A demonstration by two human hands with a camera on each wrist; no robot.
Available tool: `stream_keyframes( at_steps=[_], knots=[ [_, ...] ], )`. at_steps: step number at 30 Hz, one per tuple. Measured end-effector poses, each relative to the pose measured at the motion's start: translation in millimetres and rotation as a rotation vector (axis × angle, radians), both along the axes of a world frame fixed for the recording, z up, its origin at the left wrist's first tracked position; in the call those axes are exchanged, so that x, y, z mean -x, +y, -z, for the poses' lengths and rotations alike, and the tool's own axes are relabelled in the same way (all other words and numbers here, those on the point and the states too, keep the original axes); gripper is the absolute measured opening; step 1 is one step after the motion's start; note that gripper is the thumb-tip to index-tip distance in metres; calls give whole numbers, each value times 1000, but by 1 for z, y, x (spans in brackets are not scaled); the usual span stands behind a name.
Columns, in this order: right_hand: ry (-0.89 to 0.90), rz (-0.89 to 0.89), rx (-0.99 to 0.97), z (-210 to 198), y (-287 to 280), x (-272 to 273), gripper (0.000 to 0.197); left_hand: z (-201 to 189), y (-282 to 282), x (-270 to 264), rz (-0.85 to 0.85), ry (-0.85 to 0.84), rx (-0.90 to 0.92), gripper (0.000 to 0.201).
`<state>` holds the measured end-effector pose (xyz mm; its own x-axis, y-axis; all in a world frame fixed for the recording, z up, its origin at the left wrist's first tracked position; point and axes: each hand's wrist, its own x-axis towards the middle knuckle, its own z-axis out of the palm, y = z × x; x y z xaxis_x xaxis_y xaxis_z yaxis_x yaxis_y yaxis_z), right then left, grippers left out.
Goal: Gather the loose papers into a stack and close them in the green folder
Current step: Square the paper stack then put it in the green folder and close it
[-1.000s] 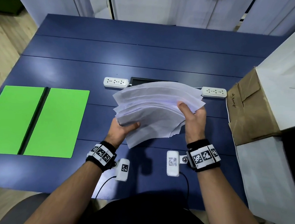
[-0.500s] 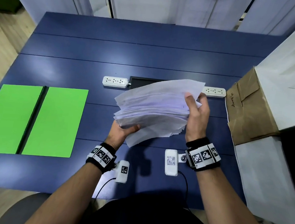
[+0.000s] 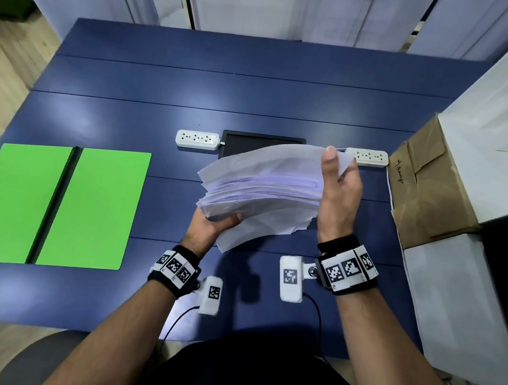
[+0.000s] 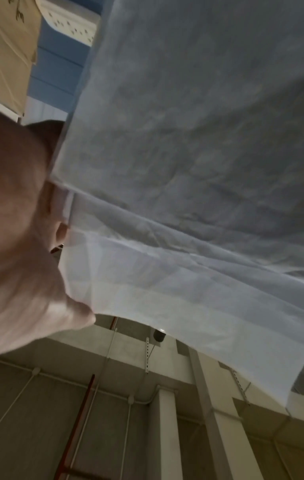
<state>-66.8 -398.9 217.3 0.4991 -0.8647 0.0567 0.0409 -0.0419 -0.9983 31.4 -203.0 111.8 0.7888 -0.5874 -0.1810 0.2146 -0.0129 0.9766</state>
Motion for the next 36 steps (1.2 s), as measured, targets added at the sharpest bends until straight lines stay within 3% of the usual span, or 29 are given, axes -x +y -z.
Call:
stream_keyframes(
  at_steps=[5,10,16,22,26,28,33,36],
  knots=[
    [-6,29,5,-2,0,-5,33,-3,1,2,5,18,-13,35],
    [-5,39,-15,0,-4,-6,19,-5,2,3,8,23,28,46],
    [11,6,-58,4,-3,-7,22,-5,0,1,10,31,17,46],
    [80,5,19,15,-7,-11,26,-4,-1,0,1,24,17,49],
    [13,-29,27,16,-7,-12,27,0,-2,-2,-17,10,1,46],
    [-55,-115,-14,20,-11,-8,42,1,-5,-1,-56,-2,-7,38],
    [17,-381,-18,62,-33,18,117,1,-6,-2,-112,43,6,24],
    [190,-426,-71,85,-35,25,116,0,-8,-3,-123,40,4,23]
  ],
)
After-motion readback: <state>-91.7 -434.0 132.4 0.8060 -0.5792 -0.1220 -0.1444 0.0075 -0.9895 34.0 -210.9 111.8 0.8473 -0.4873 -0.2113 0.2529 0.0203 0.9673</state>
